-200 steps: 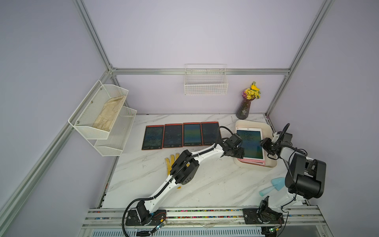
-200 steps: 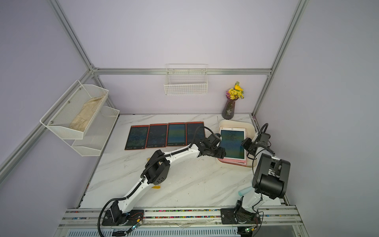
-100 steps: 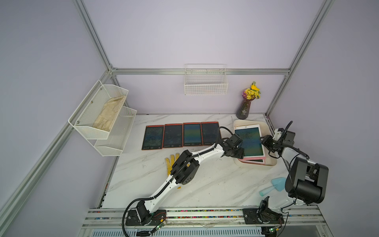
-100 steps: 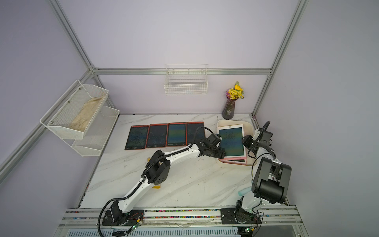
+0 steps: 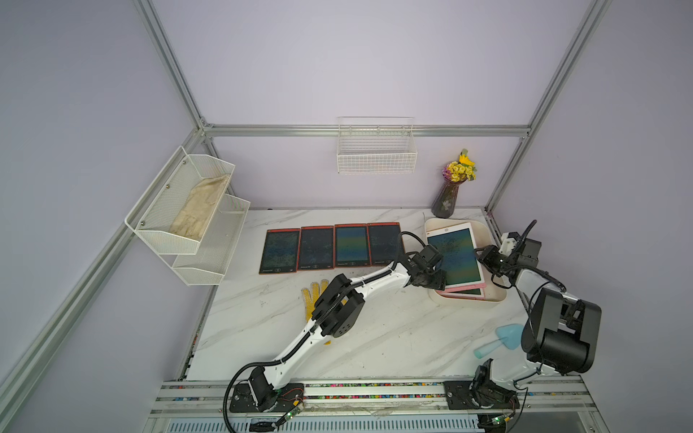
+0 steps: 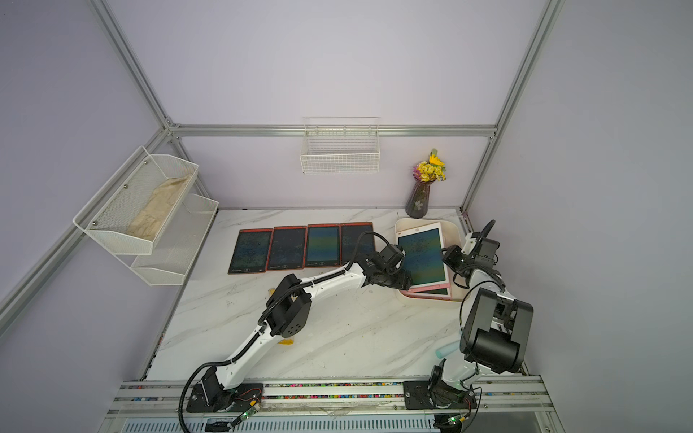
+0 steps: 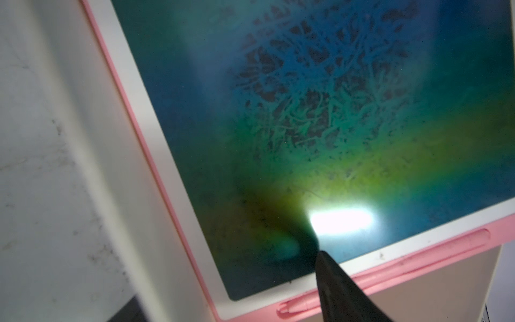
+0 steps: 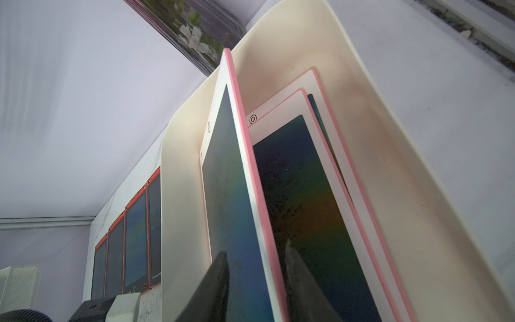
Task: Take out the writing tablet from the storage box
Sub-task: Pick up the writing tablet from the storage box.
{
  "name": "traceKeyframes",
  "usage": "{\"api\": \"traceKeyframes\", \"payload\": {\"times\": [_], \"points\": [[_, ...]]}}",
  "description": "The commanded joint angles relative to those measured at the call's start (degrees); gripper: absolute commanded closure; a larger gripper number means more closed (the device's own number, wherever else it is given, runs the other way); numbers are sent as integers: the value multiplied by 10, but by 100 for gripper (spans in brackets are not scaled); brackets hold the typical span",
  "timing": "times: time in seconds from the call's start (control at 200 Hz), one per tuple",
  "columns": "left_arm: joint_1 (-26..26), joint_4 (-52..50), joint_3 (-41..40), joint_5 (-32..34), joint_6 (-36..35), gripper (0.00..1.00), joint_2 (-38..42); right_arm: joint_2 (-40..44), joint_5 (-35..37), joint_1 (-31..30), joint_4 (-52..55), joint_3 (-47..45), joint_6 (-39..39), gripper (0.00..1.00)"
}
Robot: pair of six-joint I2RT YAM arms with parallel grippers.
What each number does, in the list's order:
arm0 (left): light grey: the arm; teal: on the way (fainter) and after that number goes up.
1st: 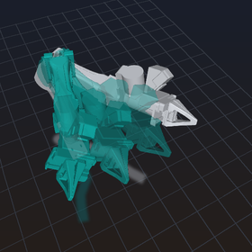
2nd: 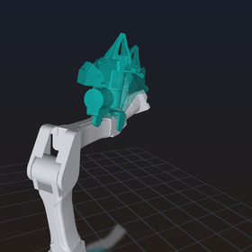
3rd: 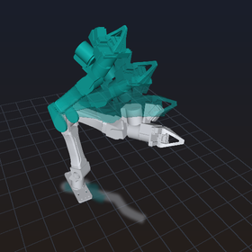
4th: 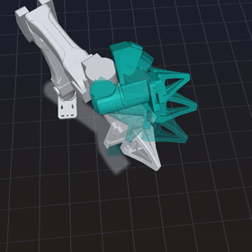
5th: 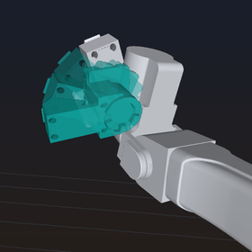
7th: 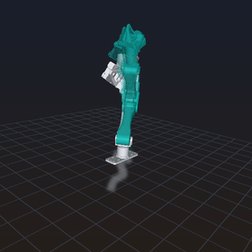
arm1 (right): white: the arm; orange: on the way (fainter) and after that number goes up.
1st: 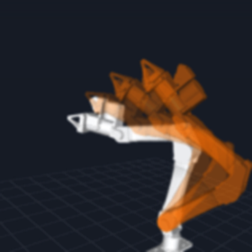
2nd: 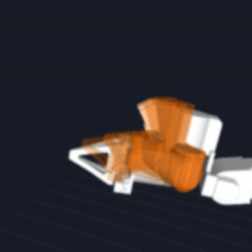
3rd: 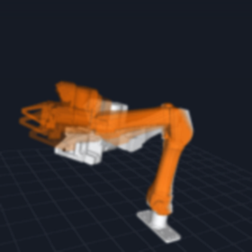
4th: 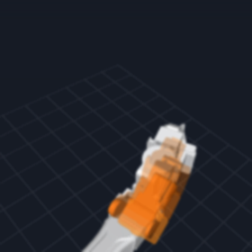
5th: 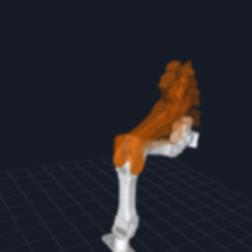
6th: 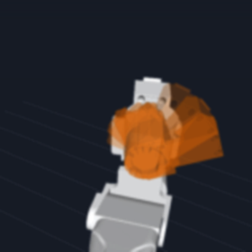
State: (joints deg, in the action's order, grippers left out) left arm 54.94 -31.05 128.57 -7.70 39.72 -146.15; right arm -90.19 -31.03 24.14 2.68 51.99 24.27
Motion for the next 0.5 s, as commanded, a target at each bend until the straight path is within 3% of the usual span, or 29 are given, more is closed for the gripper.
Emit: {"api": "traceKeyframes", "payload": {"times": [0.0, 0.495], "points": [[18, 55, 61, -33, -7, 28, 9, 16, -66, -12, 15, 1, 7, 65], [2, 76, 17, -31, -8, 30, 46, 18, -91, -12, 11, -7, 11, 80]]}}
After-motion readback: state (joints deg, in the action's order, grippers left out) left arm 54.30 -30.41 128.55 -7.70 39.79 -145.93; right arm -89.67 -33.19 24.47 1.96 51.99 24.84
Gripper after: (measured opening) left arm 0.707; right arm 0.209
